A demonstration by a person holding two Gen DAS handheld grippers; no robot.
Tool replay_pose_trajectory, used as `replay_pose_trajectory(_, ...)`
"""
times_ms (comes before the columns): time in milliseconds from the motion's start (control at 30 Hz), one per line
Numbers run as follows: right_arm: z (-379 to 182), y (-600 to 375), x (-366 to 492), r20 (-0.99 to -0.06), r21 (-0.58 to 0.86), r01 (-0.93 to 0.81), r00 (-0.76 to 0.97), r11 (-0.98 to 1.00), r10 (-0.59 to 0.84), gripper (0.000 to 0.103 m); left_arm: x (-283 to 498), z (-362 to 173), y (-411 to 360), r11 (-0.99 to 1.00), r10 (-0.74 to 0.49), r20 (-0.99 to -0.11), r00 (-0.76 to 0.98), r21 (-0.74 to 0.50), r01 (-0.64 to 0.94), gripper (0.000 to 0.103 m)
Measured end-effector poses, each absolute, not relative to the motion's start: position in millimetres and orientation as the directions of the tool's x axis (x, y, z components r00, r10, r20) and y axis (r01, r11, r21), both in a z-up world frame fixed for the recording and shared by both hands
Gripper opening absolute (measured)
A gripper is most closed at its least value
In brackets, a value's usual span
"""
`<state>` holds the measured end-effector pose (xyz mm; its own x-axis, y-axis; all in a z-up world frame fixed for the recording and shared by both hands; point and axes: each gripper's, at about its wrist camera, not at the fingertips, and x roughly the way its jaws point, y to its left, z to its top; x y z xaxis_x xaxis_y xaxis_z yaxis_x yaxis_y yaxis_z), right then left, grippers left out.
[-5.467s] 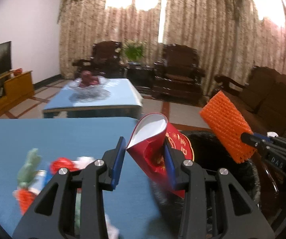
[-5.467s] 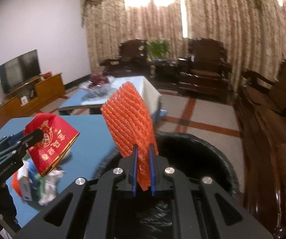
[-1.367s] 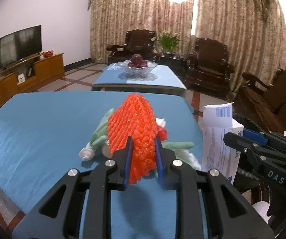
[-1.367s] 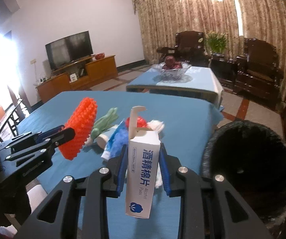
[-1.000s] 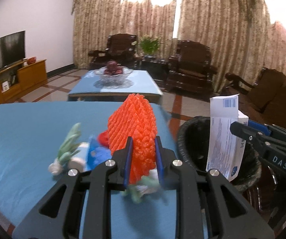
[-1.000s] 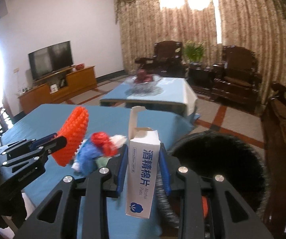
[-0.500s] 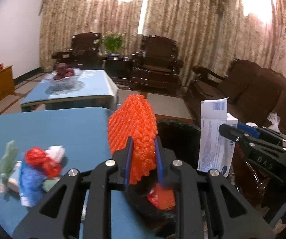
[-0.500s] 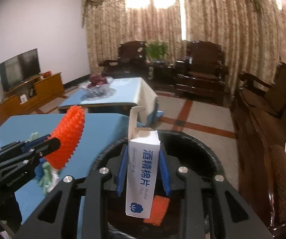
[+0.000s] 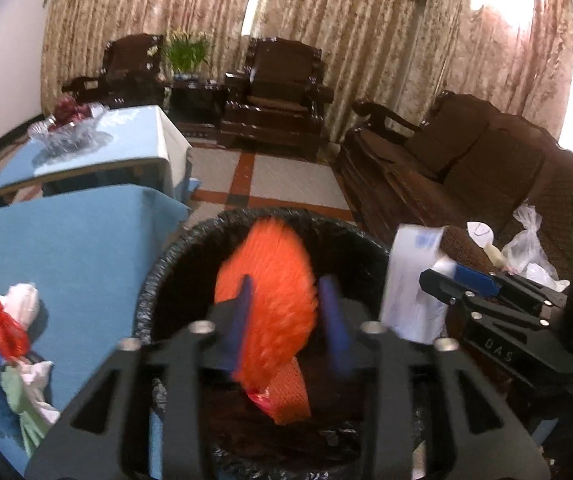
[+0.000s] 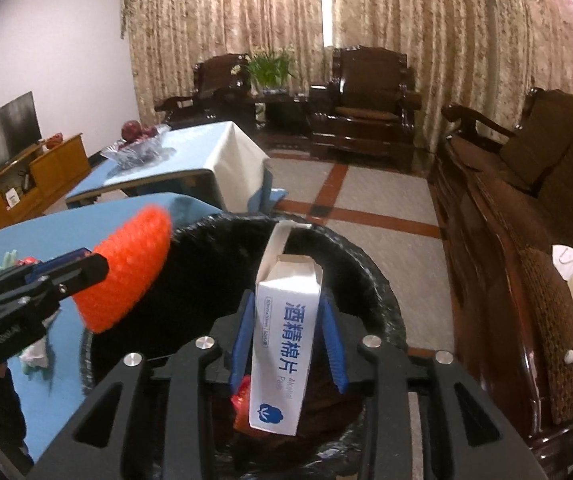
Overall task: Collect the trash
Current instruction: 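Move both held items over the wastebasket and open both grippers, then grasp the green rubber glove with the left gripper while the right grasps the red plastic bag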
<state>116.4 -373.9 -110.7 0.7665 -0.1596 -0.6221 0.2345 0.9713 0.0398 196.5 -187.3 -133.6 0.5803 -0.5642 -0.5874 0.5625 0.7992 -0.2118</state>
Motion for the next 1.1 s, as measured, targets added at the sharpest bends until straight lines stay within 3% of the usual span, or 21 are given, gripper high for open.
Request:
replay_pose_trajectory(133, -114, -373, 109, -0.622, 0.027, 0.272, 0.758, 0.962, -0.197, 0.063, 197, -133, -176, 0.805, -0.560, -0.577, 0.595, -0.207, 0.556, 0.063)
replay_pose_trajectory(200, -113, -370, 106, -0.611, 0.019, 0.290, 0.761, 0.957, -0.219, 0.091, 195, -130, -169, 0.818, -0.544, -0.568, 0.618, -0.193, 0.542, 0.071)
replay_pose_trajectory(267, -108, -364, 101, -0.587, 0.008, 0.306, 0.772, 0.952, -0.243, 0.097, 193, -125, -159, 0.836, -0.521, -0.551, 0.651, -0.175, 0.521, 0.080)
replay_pose_trajectory(333, -104, -356, 99, -0.580, 0.008, 0.302, 0.778, 0.953, -0.242, 0.097, 190, -119, -147, 0.854, -0.496, -0.535, 0.684, -0.156, 0.497, 0.088)
replay_pose_trajectory(433, -96, -343, 98, -0.570, 0.022, 0.294, 0.789, 0.955, -0.230, 0.097, 184, -108, -120, 0.881, -0.450, -0.512, 0.732, -0.119, 0.459, 0.091)
replay_pose_trajectory(1100, -82, -162, 116, -0.515, 0.089, -0.047, 0.853, 0.995, 0.087, 0.097, 132, -90, 82, 0.993, -0.107, -0.498, 0.861, -0.018, 0.113, 0.092)
